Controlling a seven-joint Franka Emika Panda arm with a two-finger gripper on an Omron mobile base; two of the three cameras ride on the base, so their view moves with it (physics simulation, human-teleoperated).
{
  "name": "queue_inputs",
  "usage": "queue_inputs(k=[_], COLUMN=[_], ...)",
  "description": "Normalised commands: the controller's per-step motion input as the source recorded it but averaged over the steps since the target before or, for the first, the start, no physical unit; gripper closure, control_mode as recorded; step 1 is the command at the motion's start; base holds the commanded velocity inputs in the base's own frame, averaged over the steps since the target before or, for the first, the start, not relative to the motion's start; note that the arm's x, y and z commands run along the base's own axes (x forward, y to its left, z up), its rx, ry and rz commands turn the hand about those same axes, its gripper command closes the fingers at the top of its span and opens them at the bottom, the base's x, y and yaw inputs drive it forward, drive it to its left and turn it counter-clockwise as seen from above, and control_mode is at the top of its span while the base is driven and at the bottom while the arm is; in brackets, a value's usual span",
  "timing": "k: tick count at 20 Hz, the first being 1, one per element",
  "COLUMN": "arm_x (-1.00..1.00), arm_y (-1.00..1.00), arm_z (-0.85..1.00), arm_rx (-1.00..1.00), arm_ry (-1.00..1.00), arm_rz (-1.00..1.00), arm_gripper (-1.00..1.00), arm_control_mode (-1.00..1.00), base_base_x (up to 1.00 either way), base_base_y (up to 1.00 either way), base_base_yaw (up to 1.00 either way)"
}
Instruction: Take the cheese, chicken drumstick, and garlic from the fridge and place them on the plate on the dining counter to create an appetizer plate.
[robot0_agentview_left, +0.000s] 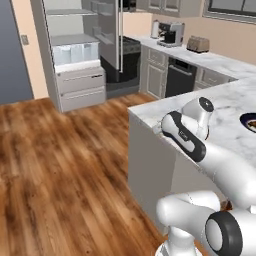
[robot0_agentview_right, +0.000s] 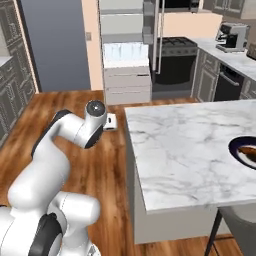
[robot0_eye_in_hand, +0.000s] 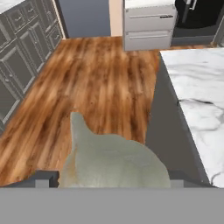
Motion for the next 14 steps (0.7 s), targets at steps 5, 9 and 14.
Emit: queue_inputs(k=[5, 9, 14], arm_x=[0.0, 0.0, 0.0], arm_y=[0.0, 0.0, 0.0], arm_z=[0.0, 0.0, 0.0], arm_rx=[0.0, 0.0, 0.0], arm_ry=[0.0, 0.0, 0.0], arm_rz=[0.0, 0.0, 0.0], arm_gripper=[1.0, 1.0, 1.0], arm_control_mode=[1.0, 1.0, 1.0], base_base_x=[-1.0, -0.87, -0.14], base_base_y=[-0.73, -0.99, -1.0], base_base_yaw=[0.0, 0.0, 0.0])
